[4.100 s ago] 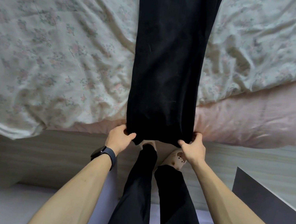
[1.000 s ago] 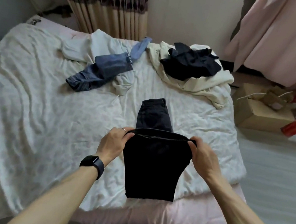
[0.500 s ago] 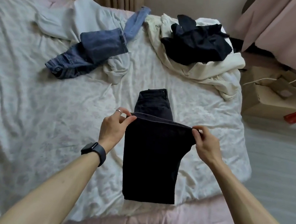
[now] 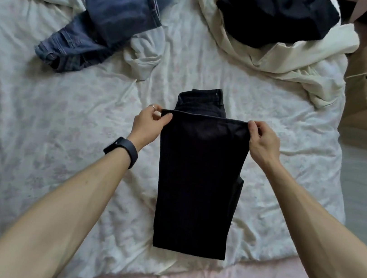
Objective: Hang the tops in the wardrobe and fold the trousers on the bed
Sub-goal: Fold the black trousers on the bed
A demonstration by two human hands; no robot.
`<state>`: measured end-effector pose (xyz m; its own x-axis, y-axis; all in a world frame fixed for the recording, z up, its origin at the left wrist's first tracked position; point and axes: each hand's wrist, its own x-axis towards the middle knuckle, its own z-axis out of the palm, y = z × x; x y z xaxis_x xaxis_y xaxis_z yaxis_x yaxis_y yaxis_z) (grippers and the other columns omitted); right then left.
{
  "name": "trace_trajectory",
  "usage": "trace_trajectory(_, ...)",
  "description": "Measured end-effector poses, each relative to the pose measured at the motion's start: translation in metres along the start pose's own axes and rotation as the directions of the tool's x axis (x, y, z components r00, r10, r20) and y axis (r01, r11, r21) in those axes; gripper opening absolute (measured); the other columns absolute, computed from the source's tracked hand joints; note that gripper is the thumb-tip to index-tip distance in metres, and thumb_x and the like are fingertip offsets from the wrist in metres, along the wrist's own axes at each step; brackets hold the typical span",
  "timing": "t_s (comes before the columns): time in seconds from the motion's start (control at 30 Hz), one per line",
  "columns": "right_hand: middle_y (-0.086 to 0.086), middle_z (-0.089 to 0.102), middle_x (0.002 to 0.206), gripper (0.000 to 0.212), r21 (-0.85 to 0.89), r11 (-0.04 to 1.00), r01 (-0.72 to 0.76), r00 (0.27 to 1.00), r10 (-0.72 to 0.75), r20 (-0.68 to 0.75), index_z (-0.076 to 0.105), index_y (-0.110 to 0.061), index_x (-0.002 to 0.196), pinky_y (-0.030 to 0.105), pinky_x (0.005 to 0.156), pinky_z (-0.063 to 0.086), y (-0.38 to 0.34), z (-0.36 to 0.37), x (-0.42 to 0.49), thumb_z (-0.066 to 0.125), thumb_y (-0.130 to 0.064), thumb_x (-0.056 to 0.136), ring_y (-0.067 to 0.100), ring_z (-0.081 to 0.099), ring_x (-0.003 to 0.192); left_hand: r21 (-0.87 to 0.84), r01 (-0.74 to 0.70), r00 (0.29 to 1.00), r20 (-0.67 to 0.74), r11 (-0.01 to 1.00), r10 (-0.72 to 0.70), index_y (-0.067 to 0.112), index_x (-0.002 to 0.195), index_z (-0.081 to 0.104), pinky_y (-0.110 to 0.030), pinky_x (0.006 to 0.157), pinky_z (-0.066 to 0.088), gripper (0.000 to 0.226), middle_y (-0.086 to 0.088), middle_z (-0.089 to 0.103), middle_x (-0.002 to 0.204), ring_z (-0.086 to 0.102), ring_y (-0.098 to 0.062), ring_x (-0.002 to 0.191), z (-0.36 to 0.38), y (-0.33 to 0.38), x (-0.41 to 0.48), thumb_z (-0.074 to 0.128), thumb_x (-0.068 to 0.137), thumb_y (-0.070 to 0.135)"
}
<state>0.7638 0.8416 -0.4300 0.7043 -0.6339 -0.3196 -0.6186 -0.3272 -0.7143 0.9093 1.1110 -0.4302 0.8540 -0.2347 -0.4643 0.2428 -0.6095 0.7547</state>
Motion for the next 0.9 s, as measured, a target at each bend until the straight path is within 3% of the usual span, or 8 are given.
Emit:
trace_trajectory(0.13,-0.005,0.066,0.097,0.027,0.014,1.000,-0.018,0.998,0.017,0.055,0.064,-0.018,0.111,0.024,0.076,0.045,0.011,0.013,0.044,0.051,-0.040,0.104,0.012,0.063,0.089,-0.107,0.120,0.992,0.047,0.987,-0.115,0.019,0.115,0.064,-0.028,0.089,0.052,0.035,-0.001,0.073,0.107,0.067,-0.013,0.098,0.012,-0.012,0.050,0.075,0.089,0.039)
trace_trajectory(0.33,-0.005,0.062,0.086,0.025,-0.103,0.992,0.077,0.996,-0.071,0.058,0.066,-0.015,0.104,0.009,0.059,0.035,0.007,0.025,0.108,0.052,-0.036,0.104,0.014,0.059,0.082,-0.181,0.179,0.983,-0.007,0.967,-0.183,0.016,0.116,0.071,-0.030,0.089,0.049,0.046,0.003,0.072,0.112,0.063,-0.016,0.099,0.026,-0.011,0.113,0.080,0.081,0.045)
trace_trajectory(0.47,-0.004,0.063,0.089,0.025,-0.083,0.986,0.141,0.990,-0.142,-0.005,0.068,-0.016,0.104,0.016,0.065,0.036,-0.010,0.045,0.157,0.056,-0.038,0.102,0.012,0.058,0.084,-0.137,0.151,0.977,-0.130,0.979,-0.168,0.015,0.114,0.068,-0.030,0.094,0.052,0.037,0.002,0.071,0.108,0.067,-0.015,0.103,0.037,-0.010,0.154,0.074,0.088,0.041)
trace_trajectory(0.63,0.001,0.067,0.098,0.024,-0.087,0.995,0.058,0.998,-0.058,-0.005,0.066,-0.015,0.109,0.025,0.078,0.042,-0.004,0.076,0.196,0.058,-0.036,0.101,0.019,0.064,0.095,0.006,0.113,0.970,-0.218,0.994,-0.108,0.018,0.124,0.060,-0.025,0.088,0.046,0.035,0.003,0.065,0.112,0.062,-0.018,0.112,0.052,-0.016,0.178,0.065,0.095,0.037)
trace_trajectory(0.7,0.003,0.064,0.125,0.041,-0.022,1.000,0.000,1.000,0.001,0.010,0.057,-0.015,0.131,0.029,0.093,0.044,0.004,0.086,0.192,0.054,-0.043,0.101,0.018,0.060,0.116,0.209,0.084,0.952,-0.305,0.974,-0.016,0.017,0.142,0.047,-0.032,0.099,0.042,0.048,-0.002,0.057,0.131,0.050,-0.023,0.128,0.065,-0.025,0.167,0.058,0.098,0.034)
trace_trajectory(0.77,0.006,0.042,0.155,0.060,-0.133,0.991,0.013,1.000,-0.016,-0.022,0.040,-0.014,0.150,0.039,0.115,0.034,0.017,0.096,0.165,0.046,-0.049,0.102,0.023,0.039,0.142,0.489,-0.089,0.910,-0.313,0.868,0.270,0.016,0.153,0.036,-0.042,0.114,0.033,0.058,-0.007,0.042,0.152,0.036,-0.028,0.140,0.087,-0.041,0.136,0.053,0.099,0.031)
trace_trajectory(0.83,0.007,0.025,0.164,0.062,-0.275,0.949,0.153,0.978,-0.186,-0.096,0.034,-0.013,0.154,0.043,0.122,0.023,0.030,0.108,0.116,0.047,-0.045,0.103,0.026,0.023,0.150,0.604,-0.297,0.866,-0.157,0.740,0.475,0.017,0.157,0.029,-0.046,0.122,0.022,0.065,-0.006,0.027,0.163,0.024,-0.025,0.150,0.113,-0.060,0.094,0.051,0.099,0.035)
trace_trajectory(0.9,0.008,0.022,0.166,0.059,-0.390,0.851,0.352,0.913,-0.403,-0.056,0.037,-0.013,0.154,0.043,0.122,0.022,0.040,0.122,0.056,0.051,-0.035,0.102,0.026,0.020,0.153,0.608,-0.409,0.867,0.028,0.680,0.497,0.019,0.160,0.020,-0.049,0.125,0.010,0.069,-0.001,0.012,0.168,0.008,-0.020,0.156,0.135,-0.075,0.062,0.046,0.100,0.040)
